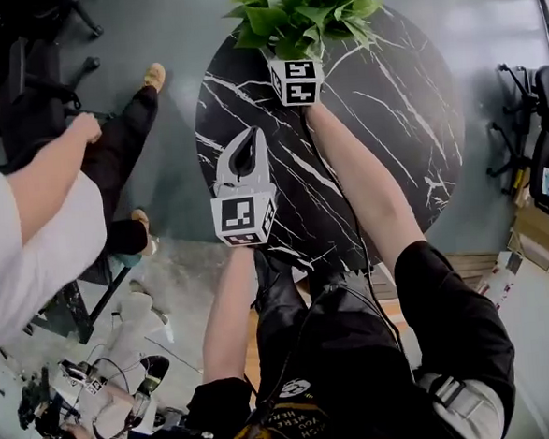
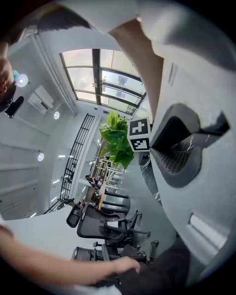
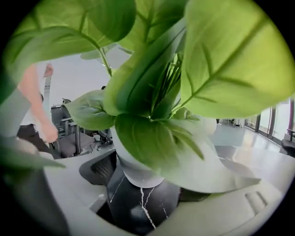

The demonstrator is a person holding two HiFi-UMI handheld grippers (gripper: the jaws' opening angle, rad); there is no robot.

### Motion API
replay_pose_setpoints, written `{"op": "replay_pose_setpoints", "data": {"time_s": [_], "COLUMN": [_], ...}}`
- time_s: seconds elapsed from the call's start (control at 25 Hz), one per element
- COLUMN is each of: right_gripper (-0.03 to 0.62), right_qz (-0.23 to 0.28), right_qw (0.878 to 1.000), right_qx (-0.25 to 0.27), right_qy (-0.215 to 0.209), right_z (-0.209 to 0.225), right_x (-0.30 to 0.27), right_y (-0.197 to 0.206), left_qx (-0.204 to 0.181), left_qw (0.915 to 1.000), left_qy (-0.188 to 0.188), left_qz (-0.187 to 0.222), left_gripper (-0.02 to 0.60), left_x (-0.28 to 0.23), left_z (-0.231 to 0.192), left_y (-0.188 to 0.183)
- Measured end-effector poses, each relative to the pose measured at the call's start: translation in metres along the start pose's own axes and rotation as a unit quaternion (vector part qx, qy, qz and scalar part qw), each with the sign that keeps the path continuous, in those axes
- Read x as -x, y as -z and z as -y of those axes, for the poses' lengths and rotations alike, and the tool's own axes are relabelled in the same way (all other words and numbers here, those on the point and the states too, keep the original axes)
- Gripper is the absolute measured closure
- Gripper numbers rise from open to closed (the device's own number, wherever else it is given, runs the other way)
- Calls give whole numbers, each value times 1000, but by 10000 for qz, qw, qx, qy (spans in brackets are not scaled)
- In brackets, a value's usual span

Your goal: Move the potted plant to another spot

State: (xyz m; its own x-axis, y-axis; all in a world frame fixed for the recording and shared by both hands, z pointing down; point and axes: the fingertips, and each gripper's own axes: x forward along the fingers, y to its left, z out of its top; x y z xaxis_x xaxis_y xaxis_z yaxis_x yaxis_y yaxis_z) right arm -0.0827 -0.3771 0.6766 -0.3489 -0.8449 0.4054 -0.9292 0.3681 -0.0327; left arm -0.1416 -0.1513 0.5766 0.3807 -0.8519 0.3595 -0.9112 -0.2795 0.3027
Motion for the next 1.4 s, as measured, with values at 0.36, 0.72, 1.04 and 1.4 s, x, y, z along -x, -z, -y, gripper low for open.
{"op": "replay_pose_setpoints", "data": {"time_s": [0.36, 0.72, 1.04, 1.4], "right_gripper": [187, 194, 197, 198], "right_qz": [2, -51, -92, -210], "right_qw": [10000, 9997, 9987, 9946], "right_qx": [-28, -34, -89, -279], "right_qy": [78, 218, 492, 976], "right_z": [5, 36, 84, 154], "right_x": [4, 33, 70, 114], "right_y": [1, 13, 29, 48], "left_qx": [-55, -149, -220, -396], "left_qw": [10000, 9996, 9983, 9953], "left_qy": [33, 239, 505, 831], "left_qz": [-5, -61, -186, -295], "left_gripper": [578, 578, 578, 578], "left_x": [-3, -6, -7, -15], "left_z": [0, 20, 52, 87], "left_y": [-2, -1, 13, 19]}}
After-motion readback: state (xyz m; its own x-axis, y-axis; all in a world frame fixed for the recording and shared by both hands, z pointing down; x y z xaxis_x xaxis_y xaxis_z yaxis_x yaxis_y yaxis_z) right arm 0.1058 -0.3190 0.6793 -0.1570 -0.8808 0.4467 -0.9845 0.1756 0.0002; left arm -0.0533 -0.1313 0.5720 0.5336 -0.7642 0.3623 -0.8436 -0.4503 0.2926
